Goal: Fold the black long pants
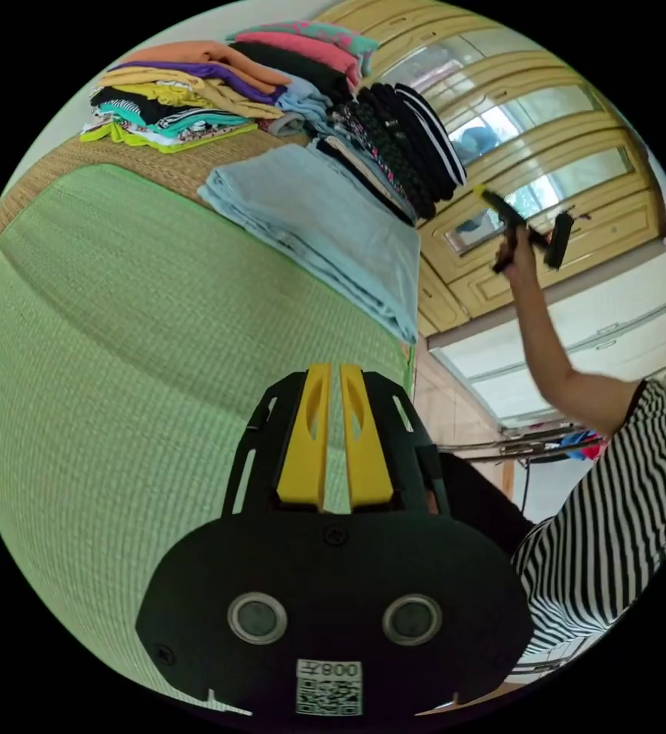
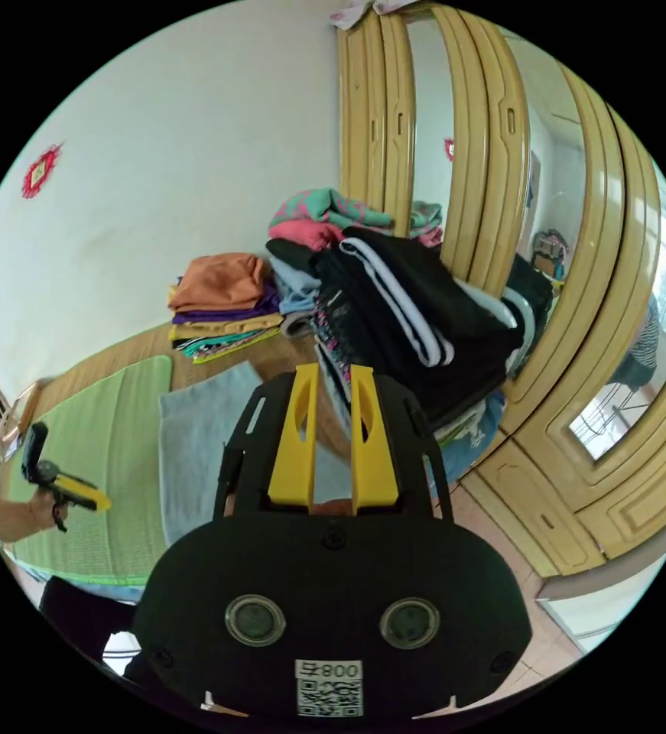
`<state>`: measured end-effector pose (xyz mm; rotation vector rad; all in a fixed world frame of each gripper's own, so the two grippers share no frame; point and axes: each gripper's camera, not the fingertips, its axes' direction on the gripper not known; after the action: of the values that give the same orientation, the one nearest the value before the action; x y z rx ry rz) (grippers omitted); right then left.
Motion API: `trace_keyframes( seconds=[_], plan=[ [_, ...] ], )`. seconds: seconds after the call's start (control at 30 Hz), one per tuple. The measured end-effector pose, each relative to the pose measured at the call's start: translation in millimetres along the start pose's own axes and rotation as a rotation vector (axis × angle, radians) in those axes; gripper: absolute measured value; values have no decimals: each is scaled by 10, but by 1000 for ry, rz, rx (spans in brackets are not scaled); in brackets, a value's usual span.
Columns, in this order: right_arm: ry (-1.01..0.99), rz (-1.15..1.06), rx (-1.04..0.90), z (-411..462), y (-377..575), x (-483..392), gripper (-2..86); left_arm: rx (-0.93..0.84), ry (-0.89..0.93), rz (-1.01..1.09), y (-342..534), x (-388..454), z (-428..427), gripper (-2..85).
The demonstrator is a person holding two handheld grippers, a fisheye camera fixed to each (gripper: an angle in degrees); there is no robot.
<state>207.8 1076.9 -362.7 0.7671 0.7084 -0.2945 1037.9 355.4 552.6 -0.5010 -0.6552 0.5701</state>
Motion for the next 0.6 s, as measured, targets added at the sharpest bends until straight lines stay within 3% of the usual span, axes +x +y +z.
trace_keyframes(
  seconds=[0.23,0.6],
  plan=[
    [144,-28,13,682,-729,223,92,-75,-167,33,224,326,361,18],
    [213,16,-116,2081,-1192,584,79,-80,-234,82,314,477,720,16]
  ],
)
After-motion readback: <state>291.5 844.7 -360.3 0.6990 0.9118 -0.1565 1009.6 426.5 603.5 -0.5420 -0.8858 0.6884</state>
